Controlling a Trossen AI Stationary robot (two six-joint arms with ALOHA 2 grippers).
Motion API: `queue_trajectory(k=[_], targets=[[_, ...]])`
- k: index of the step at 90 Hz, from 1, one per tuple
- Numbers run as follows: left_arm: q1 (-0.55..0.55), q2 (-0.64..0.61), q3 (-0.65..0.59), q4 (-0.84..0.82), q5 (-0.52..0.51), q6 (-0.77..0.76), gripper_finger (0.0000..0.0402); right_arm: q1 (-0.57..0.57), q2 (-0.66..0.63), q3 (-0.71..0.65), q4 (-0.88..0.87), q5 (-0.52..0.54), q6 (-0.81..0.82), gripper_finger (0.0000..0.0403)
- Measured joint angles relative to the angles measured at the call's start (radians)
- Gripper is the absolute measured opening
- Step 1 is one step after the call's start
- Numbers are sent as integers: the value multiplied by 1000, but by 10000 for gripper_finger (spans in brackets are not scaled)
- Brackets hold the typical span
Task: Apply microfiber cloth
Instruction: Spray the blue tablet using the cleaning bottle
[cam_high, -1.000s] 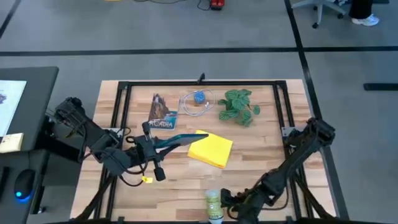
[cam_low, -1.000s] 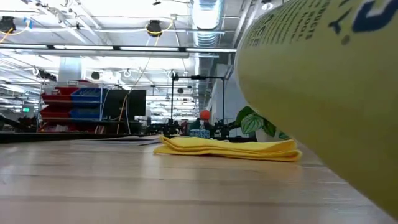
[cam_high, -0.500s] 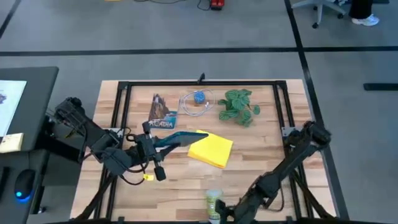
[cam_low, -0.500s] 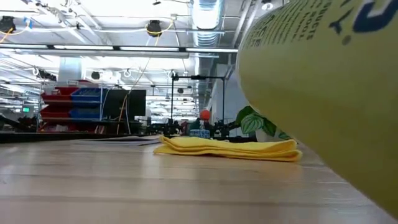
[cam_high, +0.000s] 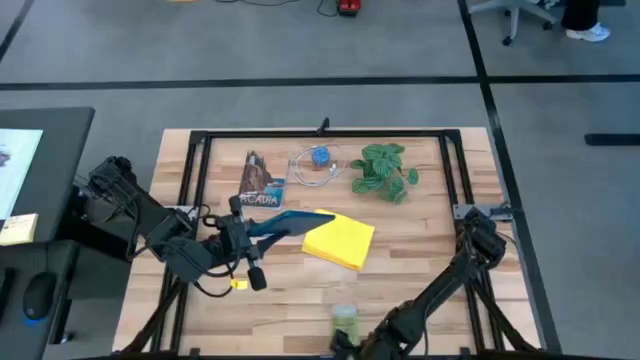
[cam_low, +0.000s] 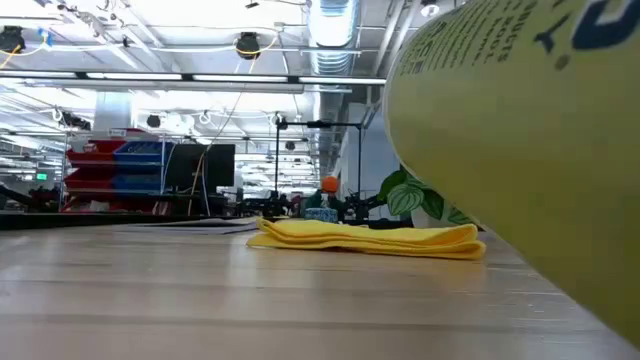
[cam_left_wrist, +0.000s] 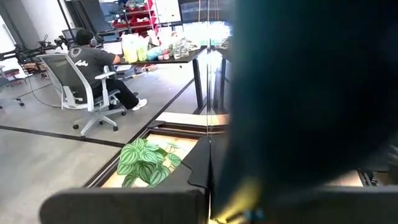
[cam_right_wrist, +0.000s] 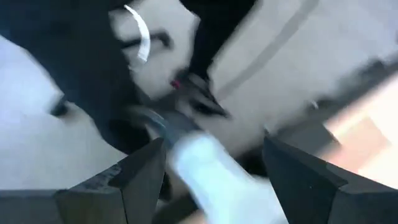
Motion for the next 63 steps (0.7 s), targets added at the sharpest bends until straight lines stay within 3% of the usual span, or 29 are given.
queue_trajectory(k=[28, 49, 63], targets=[[-1, 0, 0, -24, 1, -2, 9, -58, -49, 1, -244, 225, 5, 256], [-1, 0, 0, -53, 2, -35, 9, -101, -89, -4, -372, 232, 14, 256], [-1, 0, 0, -62, 1, -39, 9, -79, -157, -2, -391, 186, -174, 256]])
